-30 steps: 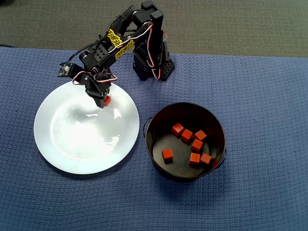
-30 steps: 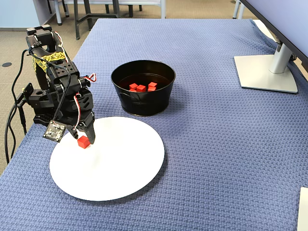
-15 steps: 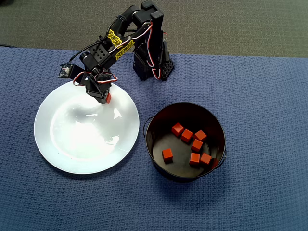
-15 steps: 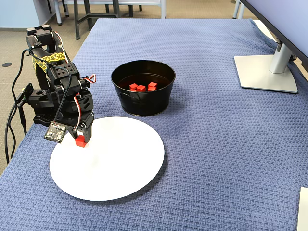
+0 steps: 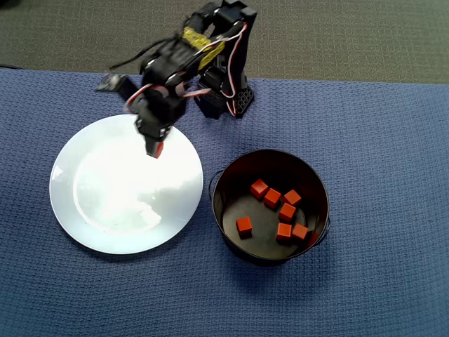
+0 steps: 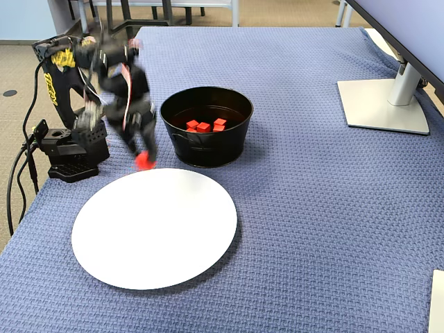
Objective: Pick up the red cubes from the white plate and place them in the black recipient
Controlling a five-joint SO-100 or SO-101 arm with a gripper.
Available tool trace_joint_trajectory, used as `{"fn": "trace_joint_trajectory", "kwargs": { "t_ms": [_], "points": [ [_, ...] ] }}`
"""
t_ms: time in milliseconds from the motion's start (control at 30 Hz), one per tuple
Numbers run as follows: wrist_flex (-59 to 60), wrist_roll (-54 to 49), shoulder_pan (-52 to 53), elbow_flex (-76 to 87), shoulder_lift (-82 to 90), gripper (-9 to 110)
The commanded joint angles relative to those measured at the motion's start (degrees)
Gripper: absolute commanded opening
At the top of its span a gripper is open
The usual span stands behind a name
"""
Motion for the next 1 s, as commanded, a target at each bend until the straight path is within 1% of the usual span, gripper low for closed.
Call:
{"fn": "trace_joint_trajectory", "kwargs": {
  "t_ms": [0,100,233,367,400,467,500,567,733,867,967],
  "points": [
    [-2.46,11.69,-11.16,-5.36,6.59,0],
    [-7.47,17.93,-20.74,-4.48,7.03,0],
    [-11.6,24.43,-32.96,-5.89,3.43,0],
    [-12.57,26.54,-42.54,-10.46,-2.11,1],
    [-11.95,25.66,-44.56,-11.69,-2.64,8],
    [-8.0,19.69,-48.96,-14.24,-2.81,31],
    [-5.19,16.7,-50.36,-14.94,-2.37,39],
    [-1.41,12.66,-50.1,-14.5,0.09,41],
    [3.34,6.33,-38.58,-13.8,3.43,38],
    [2.46,1.49,-31.38,-12.39,2.9,36],
    [1.14,-0.26,-26.46,-12.3,1.41,34]
  ]
}}
